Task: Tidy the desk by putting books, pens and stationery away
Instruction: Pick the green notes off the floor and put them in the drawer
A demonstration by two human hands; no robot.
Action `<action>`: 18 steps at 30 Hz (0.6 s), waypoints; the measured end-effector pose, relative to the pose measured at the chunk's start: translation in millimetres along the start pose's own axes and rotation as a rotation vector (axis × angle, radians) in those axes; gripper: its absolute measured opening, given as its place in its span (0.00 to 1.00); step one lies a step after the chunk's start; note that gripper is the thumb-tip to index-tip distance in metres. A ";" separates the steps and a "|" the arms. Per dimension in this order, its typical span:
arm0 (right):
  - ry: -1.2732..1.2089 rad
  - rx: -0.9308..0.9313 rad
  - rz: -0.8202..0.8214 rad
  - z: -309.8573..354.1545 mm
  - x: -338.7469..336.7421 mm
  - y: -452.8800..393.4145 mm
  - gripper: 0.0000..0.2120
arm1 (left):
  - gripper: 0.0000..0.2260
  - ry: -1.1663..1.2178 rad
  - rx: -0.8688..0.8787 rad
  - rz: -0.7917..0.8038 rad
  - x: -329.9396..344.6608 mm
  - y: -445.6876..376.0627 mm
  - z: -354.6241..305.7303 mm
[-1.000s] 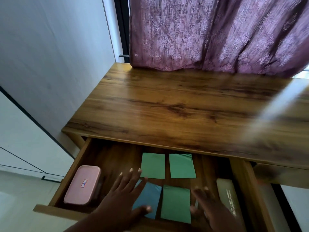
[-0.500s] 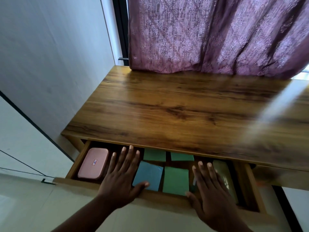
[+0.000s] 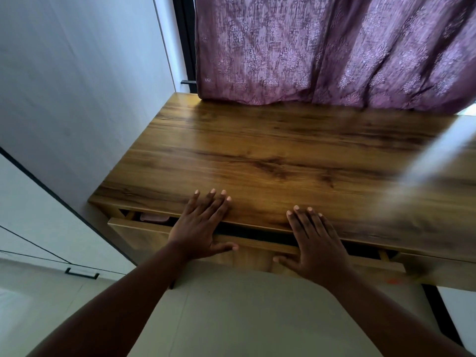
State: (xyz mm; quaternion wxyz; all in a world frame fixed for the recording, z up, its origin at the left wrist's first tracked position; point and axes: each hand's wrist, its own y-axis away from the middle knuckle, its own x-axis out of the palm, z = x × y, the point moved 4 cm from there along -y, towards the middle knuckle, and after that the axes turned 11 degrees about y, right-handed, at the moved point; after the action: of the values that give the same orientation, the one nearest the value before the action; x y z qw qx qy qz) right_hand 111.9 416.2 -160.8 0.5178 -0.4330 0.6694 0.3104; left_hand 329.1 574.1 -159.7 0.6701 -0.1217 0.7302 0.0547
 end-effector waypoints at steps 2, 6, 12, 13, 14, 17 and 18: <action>0.021 0.005 -0.014 0.7 4.2 -1.0 0.47 | 0.46 0.009 0.000 -0.020 3.9 -1.9 1.5; 0.041 0.023 -0.100 0.3 8.3 -1.9 0.43 | 0.43 0.034 0.008 -0.108 7.2 -4.3 2.3; 0.049 0.095 -0.239 2.9 12.4 -4.9 0.37 | 0.37 0.062 -0.011 -0.250 8.5 -6.6 -0.2; 0.048 0.101 -0.261 3.1 13.4 -4.9 0.36 | 0.37 0.064 -0.007 -0.267 8.9 -6.9 0.0; 0.048 0.103 -0.278 3.3 14.1 -5.0 0.36 | 0.37 0.065 -0.005 -0.280 9.2 -6.8 0.3; 0.073 0.095 -0.321 4.0 16.7 -5.4 0.36 | 0.36 0.065 0.005 -0.308 9.0 -6.3 0.8; 0.083 0.096 -0.329 3.9 17.7 -5.6 0.36 | 0.36 0.066 0.006 -0.316 9.1 -6.4 1.2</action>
State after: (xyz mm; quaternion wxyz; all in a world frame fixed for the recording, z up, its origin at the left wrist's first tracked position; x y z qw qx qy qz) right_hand 117.0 412.5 -178.7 0.5537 -0.5240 0.6241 0.1710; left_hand 331.2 567.3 -168.3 0.6465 -0.2347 0.7236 -0.0578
